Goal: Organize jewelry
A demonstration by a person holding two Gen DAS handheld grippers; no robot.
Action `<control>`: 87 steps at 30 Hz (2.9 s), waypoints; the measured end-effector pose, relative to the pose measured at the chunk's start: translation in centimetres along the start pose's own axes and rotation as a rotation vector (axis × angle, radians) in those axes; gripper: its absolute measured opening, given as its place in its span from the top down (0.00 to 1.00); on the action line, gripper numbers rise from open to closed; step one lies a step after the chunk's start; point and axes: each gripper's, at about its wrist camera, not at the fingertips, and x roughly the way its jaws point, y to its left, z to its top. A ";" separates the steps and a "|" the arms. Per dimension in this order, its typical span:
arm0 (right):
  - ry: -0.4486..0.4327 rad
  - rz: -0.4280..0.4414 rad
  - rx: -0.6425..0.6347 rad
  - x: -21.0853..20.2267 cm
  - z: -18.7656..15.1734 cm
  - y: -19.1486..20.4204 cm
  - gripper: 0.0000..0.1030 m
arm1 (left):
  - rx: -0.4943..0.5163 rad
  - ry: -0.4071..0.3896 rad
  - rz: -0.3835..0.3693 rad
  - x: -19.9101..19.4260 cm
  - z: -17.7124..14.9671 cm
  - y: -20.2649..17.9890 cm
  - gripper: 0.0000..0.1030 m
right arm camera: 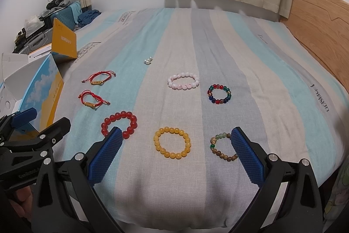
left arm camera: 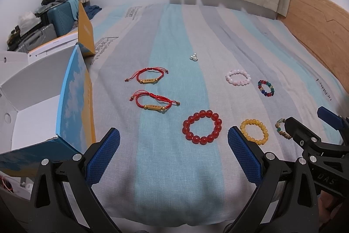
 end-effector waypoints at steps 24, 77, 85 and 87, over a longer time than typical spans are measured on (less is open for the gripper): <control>0.259 -0.091 0.005 7.4 3.8 -4.7 0.07 | 0.023 0.239 -0.079 8.5 3.7 -2.2 0.06; 0.556 0.052 0.209 13.8 -2.0 -14.4 0.93 | 0.061 0.444 -0.155 14.1 1.1 -2.3 0.82; 0.534 0.054 0.212 12.5 -1.9 -14.7 0.93 | 0.052 0.436 -0.141 13.3 1.3 -1.2 0.88; 0.533 0.052 0.209 12.3 -1.9 -14.5 0.93 | 0.056 0.437 -0.140 13.4 1.3 -1.3 0.88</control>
